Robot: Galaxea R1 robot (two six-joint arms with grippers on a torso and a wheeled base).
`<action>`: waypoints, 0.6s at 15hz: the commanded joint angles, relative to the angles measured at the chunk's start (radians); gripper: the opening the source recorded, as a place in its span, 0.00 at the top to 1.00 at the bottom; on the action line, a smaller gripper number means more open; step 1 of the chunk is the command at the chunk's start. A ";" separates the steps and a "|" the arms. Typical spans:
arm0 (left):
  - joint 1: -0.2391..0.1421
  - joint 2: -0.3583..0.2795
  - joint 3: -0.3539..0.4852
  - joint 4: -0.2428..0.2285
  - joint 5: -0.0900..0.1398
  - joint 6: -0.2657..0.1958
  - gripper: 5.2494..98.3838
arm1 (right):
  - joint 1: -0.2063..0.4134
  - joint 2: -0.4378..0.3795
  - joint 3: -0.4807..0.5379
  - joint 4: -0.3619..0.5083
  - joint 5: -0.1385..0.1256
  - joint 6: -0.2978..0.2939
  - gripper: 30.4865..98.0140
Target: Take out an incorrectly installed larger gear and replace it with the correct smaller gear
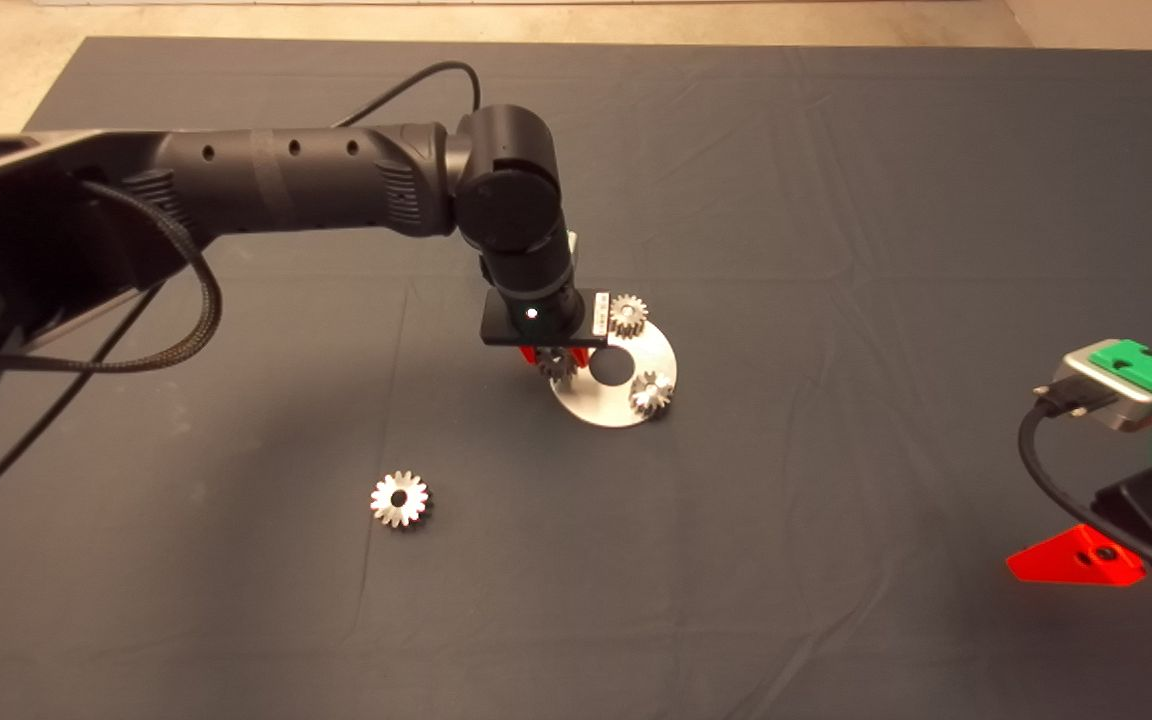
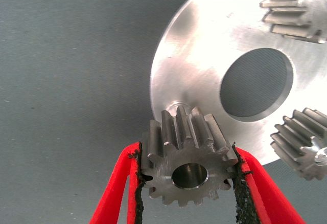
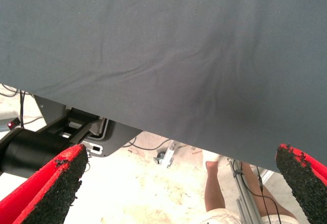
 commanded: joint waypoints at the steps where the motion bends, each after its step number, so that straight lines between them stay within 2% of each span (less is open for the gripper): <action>1: -0.016 0.010 -0.008 0.004 -0.002 -0.004 0.69 | 0.012 0.000 0.002 0.033 -0.087 0.000 0.01; 9: -0.016 0.010 -0.029 0.005 -0.002 0.005 0.69 | 0.012 -0.002 0.002 0.033 -0.087 0.000 0.01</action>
